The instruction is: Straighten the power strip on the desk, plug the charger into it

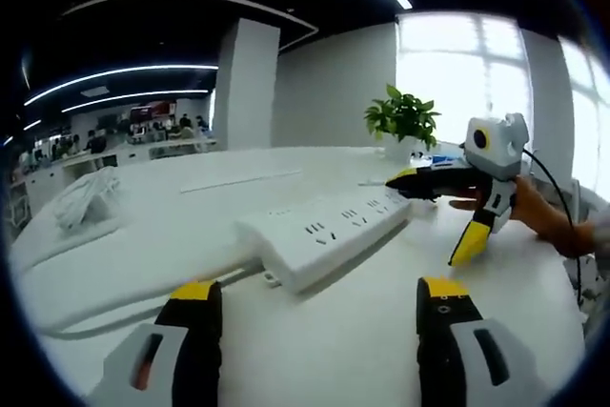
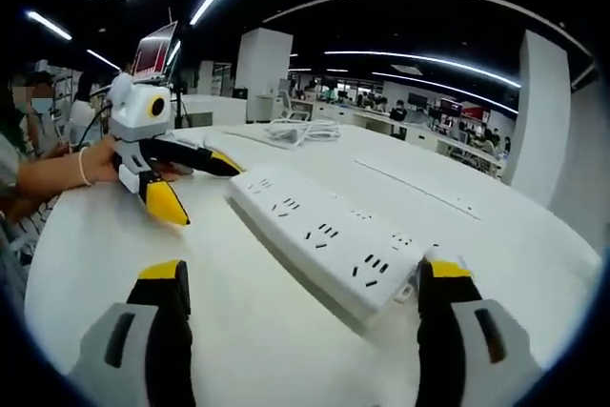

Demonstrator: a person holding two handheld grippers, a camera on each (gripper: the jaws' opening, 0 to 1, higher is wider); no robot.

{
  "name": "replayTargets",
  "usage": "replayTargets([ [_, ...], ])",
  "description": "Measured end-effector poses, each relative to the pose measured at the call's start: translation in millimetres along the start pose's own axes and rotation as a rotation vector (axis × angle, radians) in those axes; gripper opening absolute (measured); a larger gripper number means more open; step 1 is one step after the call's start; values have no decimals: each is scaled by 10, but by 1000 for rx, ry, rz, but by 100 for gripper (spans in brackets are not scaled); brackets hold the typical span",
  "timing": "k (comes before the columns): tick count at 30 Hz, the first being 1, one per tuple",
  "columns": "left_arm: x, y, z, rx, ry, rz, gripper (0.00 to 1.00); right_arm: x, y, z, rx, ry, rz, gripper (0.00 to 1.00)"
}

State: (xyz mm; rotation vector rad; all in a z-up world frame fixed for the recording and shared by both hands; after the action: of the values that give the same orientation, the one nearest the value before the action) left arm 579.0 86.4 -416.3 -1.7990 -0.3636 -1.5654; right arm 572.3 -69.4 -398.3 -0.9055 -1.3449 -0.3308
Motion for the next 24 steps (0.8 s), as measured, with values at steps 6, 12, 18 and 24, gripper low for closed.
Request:
replayTargets([
  [6,7,-5,9,4,-30,3,95,57,-49,50,34,-29,-10,100],
  [12,5,-35,11,20,-32,13,97,141,-103,44,48,-27,-51,100],
  [18,151,-71,85,102,34,-81,99,236,-147,37,101,83,-115,100],
  [24,10,-58,64,82,80,32,99,264,-185,25,101,58,-109,100],
])
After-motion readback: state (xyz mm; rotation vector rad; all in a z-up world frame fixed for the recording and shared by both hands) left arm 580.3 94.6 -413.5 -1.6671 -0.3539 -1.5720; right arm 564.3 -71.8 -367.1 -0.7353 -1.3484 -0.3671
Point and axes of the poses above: the point that each gripper's makers call its tool centre point, and the gripper's own axes: y roughly forward along the fingers, z roughly to its left, x roughly out of its top, the point moved 2 cm from there along -y, roughly backward along the fingers, and after that the axes turned 8 degrees about y, right-handed, at the moved point
